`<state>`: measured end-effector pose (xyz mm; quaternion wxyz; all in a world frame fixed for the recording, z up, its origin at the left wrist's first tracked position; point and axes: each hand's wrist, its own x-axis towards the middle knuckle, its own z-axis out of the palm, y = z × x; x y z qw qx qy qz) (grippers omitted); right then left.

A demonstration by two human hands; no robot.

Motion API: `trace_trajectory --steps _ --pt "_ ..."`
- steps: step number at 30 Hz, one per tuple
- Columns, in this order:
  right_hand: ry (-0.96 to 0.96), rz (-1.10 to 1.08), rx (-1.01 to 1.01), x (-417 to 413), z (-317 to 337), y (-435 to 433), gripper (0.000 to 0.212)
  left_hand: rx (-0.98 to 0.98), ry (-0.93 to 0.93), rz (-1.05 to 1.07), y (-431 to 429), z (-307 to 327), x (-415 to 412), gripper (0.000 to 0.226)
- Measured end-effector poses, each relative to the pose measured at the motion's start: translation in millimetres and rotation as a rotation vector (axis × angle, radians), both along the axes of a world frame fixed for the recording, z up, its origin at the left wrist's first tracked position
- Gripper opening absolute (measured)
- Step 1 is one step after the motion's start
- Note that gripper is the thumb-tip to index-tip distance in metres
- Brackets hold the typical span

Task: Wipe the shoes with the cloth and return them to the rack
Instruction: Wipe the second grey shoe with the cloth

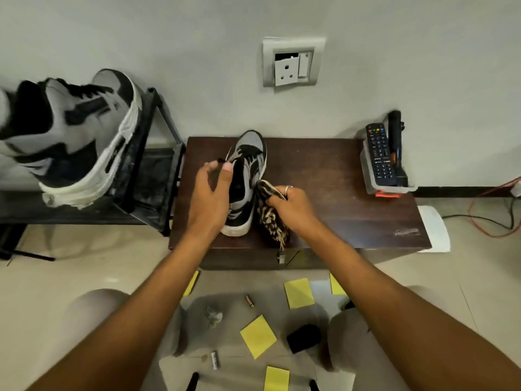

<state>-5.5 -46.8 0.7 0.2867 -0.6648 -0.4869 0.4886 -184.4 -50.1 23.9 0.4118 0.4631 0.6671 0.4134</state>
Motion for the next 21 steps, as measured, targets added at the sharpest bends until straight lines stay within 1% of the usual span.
trace_trajectory --steps 3,4,5,7,9,11,13,15,18,21 --pt "0.007 -0.061 0.015 -2 3 -16 0.018 -0.1 0.044 -0.075 -34 -3 4 0.086" --pt "0.026 -0.078 0.027 -2 6 -21 0.018 -0.104 0.063 -0.095 -42 -4 8 0.092" --pt "0.04 -0.093 0.033 -2 8 -25 0.017 -0.084 0.073 -0.101 -47 -6 11 0.096" --pt "0.058 -0.113 0.041 -2 14 -34 0.015 -0.016 0.071 -0.085 -49 -10 16 0.096" --pt "0.06 -0.112 0.049 -1 20 -42 0.014 -0.012 0.073 -0.03 -44 -12 19 0.096" --pt "0.064 -0.109 0.069 -1 25 -46 0.014 -0.01 0.093 0.02 -39 -11 23 0.089" --pt "0.056 -0.119 0.083 -1 31 -49 0.015 0.004 0.094 0.06 -38 -10 26 0.074" --pt "0.078 -0.144 0.081 -1 37 -52 0.015 -0.004 0.085 0.092 -40 -7 27 0.063" --pt "0.132 -0.17 0.077 -1 46 -63 0.016 -0.012 0.079 0.116 -52 2 22 0.056" --pt "0.147 -0.143 0.08 -1 56 -77 0.017 -0.017 0.028 0.126 -69 13 17 0.052"
